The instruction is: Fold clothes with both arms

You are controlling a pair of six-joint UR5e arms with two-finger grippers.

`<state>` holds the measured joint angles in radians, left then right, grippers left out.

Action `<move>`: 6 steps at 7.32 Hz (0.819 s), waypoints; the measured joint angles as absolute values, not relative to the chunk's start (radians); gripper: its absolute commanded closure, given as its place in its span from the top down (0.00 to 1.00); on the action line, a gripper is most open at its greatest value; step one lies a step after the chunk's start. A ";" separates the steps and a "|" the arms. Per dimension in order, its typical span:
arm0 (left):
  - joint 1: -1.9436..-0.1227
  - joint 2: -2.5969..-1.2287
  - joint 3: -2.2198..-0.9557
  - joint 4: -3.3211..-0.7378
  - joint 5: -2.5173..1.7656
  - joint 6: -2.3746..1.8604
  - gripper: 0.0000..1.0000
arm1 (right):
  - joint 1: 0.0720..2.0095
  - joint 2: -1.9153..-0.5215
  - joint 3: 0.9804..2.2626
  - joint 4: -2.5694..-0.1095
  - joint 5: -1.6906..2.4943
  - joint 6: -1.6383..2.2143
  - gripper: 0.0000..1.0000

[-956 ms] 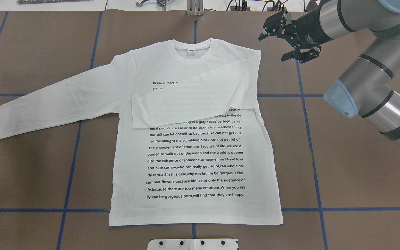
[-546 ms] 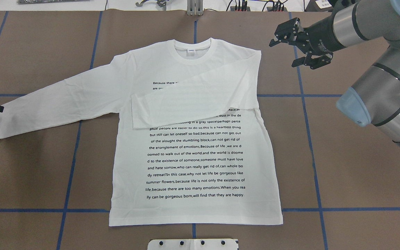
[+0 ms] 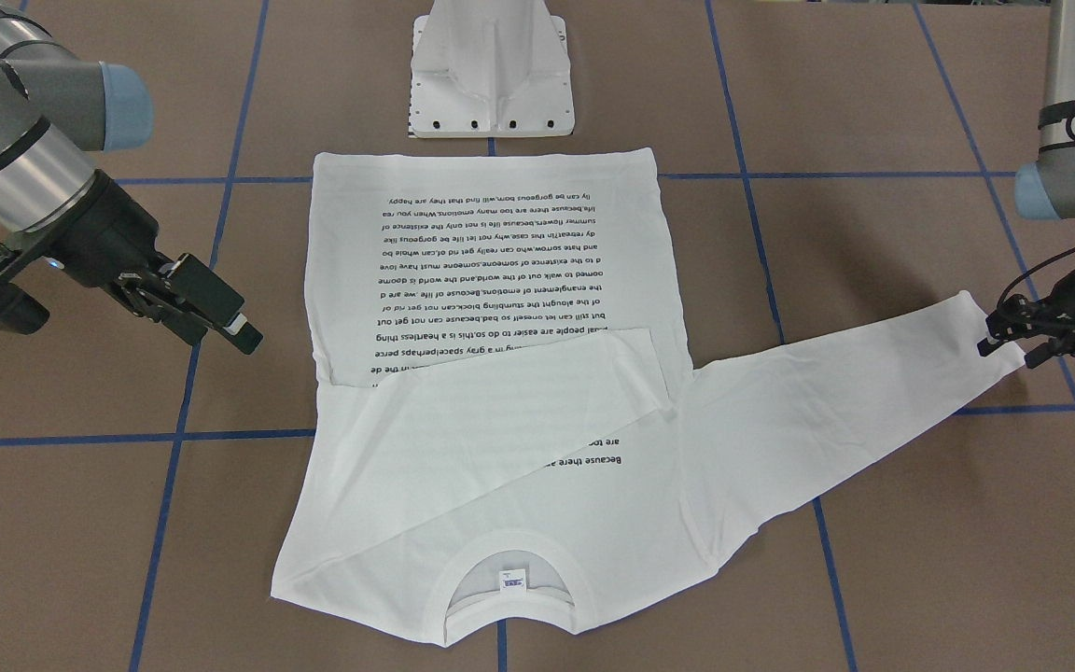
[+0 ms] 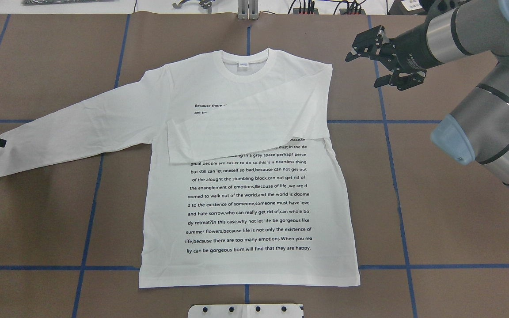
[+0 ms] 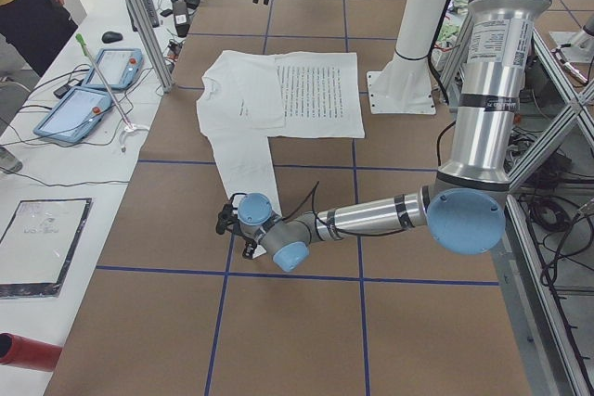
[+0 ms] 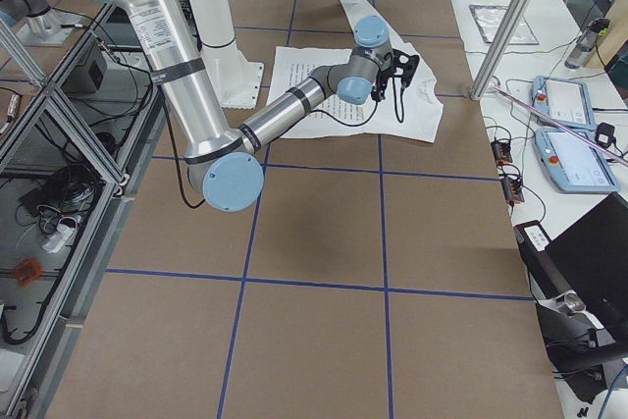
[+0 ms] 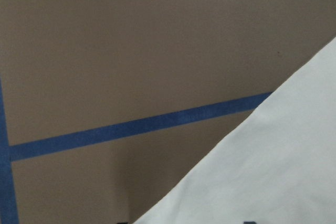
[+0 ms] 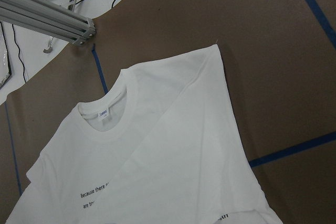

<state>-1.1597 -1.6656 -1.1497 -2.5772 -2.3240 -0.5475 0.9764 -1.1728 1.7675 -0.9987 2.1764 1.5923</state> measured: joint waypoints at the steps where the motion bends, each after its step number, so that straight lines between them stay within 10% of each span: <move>1: -1.165 -1.667 -1.152 -2.557 -2.325 -0.526 0.77 | 0.976 -1.173 1.768 -0.999 2.176 1.592 0.97; 6: -1.184 -1.657 -1.177 -2.459 -2.317 -0.437 0.76 | 0.974 -1.167 1.770 -0.999 2.174 1.594 0.97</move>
